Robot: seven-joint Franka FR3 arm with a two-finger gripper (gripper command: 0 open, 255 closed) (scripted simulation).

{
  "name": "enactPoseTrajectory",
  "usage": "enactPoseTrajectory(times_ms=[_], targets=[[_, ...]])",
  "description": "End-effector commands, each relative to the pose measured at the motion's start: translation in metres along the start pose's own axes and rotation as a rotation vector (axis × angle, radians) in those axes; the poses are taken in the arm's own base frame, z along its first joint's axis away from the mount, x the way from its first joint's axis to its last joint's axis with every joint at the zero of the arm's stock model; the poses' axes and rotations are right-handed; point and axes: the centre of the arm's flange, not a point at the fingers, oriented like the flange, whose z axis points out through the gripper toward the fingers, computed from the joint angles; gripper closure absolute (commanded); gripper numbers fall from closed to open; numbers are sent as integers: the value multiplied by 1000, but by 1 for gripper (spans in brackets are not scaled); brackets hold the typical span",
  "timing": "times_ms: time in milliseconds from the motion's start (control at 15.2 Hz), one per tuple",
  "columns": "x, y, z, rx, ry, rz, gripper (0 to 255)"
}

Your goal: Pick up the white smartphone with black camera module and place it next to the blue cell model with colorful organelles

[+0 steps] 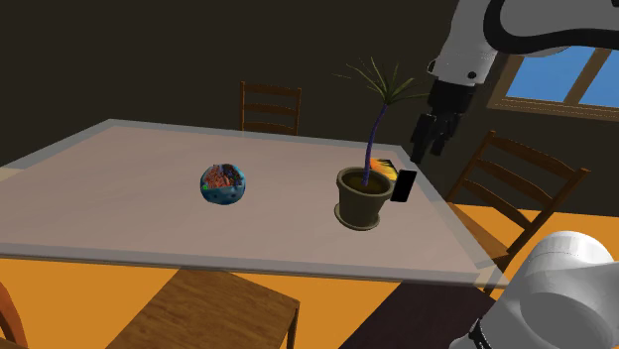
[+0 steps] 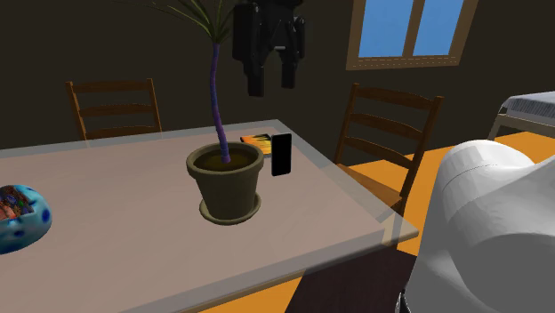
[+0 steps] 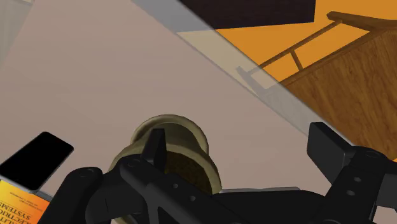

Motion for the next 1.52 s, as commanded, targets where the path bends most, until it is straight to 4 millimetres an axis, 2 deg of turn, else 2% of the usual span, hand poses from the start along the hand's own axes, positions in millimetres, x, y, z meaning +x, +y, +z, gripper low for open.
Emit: enactPoseTrajectory(times_ms=[0, 726, 1452], targets=[[0, 0, 0, 0, 0, 0, 0], [17, 128, 66, -1, 20, -199, 0], [61, 249, 131, -2, 40, -397, 0]])
